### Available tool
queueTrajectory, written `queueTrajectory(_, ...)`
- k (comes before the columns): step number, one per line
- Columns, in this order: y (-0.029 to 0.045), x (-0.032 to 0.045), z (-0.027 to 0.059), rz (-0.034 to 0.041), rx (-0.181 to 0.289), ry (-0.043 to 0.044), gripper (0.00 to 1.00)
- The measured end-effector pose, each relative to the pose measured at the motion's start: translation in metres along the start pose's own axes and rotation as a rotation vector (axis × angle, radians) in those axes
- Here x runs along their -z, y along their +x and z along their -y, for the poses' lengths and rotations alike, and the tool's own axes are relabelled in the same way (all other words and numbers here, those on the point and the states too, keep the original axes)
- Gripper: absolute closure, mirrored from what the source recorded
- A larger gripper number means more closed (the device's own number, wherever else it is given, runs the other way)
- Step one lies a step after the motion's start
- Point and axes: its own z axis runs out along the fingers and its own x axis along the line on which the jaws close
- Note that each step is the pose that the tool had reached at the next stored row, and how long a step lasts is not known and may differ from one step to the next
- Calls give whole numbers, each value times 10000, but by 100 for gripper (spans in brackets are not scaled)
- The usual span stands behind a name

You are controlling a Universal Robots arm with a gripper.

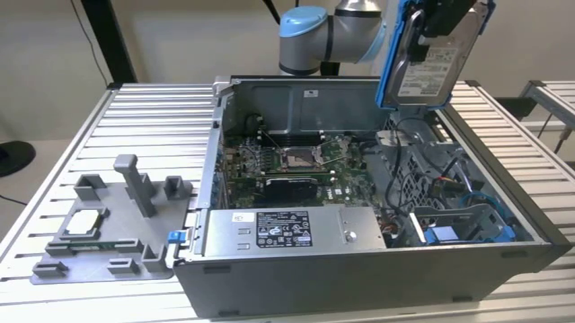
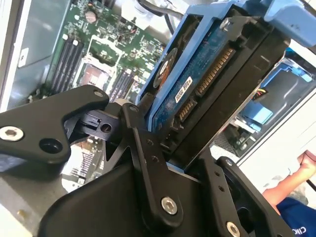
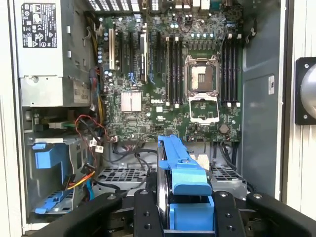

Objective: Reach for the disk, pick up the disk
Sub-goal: 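Pick up the disk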

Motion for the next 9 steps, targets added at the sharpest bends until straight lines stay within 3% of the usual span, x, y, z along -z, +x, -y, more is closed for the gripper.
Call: queueTrajectory(9,263,1,-66,0,2,0,100)
